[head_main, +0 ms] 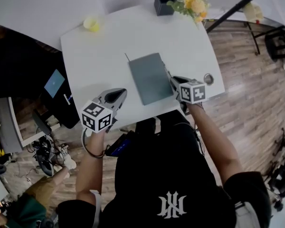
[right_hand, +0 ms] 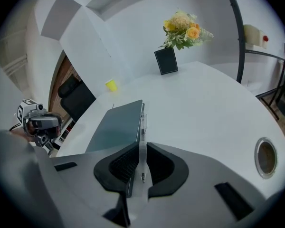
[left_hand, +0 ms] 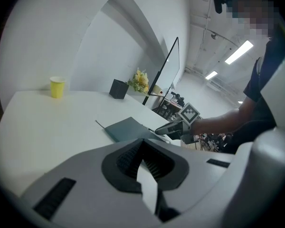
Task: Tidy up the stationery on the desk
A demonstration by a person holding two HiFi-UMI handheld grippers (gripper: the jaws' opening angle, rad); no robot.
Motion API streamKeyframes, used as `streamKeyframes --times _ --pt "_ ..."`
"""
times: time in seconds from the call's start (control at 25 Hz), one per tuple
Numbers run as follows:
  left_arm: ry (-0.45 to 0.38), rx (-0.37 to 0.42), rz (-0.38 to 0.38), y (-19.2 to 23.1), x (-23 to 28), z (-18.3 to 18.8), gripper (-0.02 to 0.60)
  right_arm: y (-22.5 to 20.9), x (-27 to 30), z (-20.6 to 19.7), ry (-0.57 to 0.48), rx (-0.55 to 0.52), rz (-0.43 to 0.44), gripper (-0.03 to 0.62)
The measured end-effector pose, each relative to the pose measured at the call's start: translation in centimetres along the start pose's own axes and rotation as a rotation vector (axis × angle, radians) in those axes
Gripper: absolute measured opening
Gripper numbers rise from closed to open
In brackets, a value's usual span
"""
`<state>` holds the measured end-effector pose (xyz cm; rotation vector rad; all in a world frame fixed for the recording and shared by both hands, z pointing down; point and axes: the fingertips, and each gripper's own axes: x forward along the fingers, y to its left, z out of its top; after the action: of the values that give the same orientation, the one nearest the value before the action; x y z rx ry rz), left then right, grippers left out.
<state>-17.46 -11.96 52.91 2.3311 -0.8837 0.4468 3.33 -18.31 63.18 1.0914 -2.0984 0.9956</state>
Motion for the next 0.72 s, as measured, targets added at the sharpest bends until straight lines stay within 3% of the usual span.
streamKeyframes --times 0.28,0.72 --pt "-0.003 -0.010 -0.006 0.29 -0.01 -0.10 0.002 0.33 0.35 -0.37 0.024 -0.001 0.007 0.069" --pt "-0.007 -0.046 -0.043 -0.15 0.38 -0.69 0.002 0.21 0.44 -0.45 0.004 0.105 0.097 0.071"
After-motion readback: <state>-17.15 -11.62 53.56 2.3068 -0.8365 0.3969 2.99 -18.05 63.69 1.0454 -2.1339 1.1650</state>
